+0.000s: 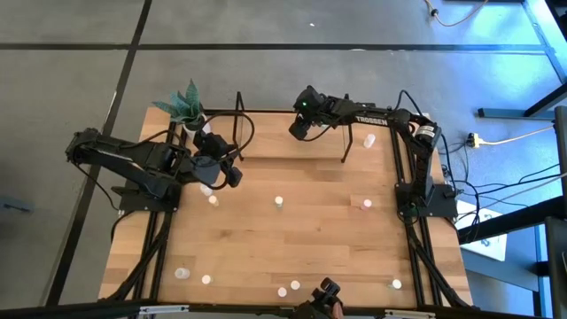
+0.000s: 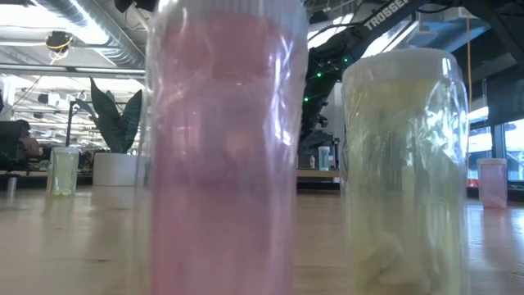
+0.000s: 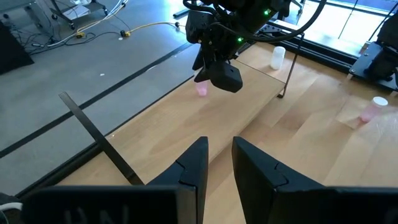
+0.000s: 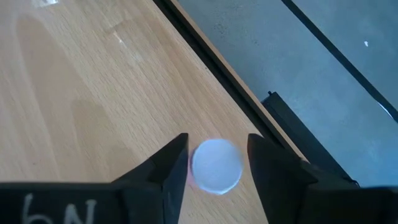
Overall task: Pick and place medicine bottles onto shelf by color
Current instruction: Put the top left pink pill bottle on the shelf, then put the center white pill bottle on the shelf
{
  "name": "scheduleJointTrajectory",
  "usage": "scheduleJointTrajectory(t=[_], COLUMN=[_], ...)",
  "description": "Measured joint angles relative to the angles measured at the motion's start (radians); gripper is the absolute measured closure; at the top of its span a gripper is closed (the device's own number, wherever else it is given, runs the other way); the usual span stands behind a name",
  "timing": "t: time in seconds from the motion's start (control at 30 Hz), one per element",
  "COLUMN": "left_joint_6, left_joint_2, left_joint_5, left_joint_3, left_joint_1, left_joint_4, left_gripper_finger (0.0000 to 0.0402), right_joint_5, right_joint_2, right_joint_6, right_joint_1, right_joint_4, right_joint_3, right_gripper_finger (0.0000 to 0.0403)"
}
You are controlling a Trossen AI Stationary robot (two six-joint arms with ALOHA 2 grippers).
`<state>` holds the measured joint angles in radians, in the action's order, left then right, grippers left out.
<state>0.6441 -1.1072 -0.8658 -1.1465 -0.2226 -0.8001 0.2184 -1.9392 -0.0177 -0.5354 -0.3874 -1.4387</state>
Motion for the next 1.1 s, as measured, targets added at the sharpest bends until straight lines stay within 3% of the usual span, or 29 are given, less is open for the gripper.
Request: scheduleJointTrajectory(t=[1.1], left_joint_6=[0.000], left_joint_2=[0.000], left_joint_5=[0.000], left_joint_3=[0.000], left_joint_1=[0.000], left_joint_4=[0.000], left_gripper_finger=[0.0335], right_joint_5=[-0.029], right_joint_2=[0.002], right_joint_6=[-0.027], right_joint_1=[0.003], right_joint_4=[-0.005], right_joint_3=[-0.001], right_gripper_finger=[0.0224])
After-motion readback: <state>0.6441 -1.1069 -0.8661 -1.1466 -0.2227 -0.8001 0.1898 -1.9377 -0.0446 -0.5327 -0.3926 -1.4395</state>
